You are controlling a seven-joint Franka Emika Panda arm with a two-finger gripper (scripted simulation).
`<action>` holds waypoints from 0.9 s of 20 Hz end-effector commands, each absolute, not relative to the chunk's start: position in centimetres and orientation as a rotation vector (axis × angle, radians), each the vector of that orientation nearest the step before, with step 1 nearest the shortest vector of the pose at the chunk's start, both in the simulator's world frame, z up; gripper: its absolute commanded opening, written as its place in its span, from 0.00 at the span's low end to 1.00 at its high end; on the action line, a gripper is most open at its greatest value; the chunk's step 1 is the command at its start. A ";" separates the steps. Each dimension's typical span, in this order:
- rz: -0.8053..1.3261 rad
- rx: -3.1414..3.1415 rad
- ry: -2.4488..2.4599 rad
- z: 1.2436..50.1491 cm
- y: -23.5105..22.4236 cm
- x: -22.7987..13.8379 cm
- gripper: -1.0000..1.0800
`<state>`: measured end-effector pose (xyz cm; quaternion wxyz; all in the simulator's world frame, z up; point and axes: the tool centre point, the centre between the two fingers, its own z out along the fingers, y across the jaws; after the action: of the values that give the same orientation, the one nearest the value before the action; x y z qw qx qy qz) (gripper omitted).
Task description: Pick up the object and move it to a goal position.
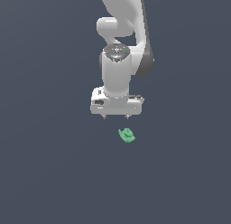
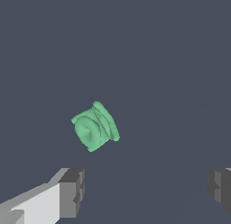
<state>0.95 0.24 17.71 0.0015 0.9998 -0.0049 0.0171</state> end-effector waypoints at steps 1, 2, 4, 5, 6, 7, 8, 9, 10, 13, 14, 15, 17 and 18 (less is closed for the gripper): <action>0.051 3.138 0.001 17.5 0.3 1.0 0.96; 0.050 3.137 0.016 17.4 0.4 1.0 0.96; 0.048 3.135 0.052 17.0 0.7 1.2 0.96; 0.047 3.134 0.075 16.8 0.8 1.2 0.96; 0.045 3.133 0.100 16.6 1.0 1.3 0.96; 0.042 3.132 0.128 16.3 1.1 1.4 0.96; 0.040 3.130 0.158 16.0 1.3 1.5 0.96; 0.038 3.127 0.192 15.6 1.5 1.6 0.96; 0.035 3.124 0.228 15.3 1.8 1.7 0.96; 0.027 3.112 0.354 14.0 2.6 2.0 0.96; 0.023 3.107 0.401 13.5 3.0 2.1 0.96; 0.020 3.100 0.448 13.0 3.3 2.2 0.96; 0.015 3.088 0.533 12.1 3.9 2.4 0.96; 0.013 3.082 0.571 11.7 4.1 2.4 0.96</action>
<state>2.29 3.70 12.39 0.0040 0.9868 0.1619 0.0050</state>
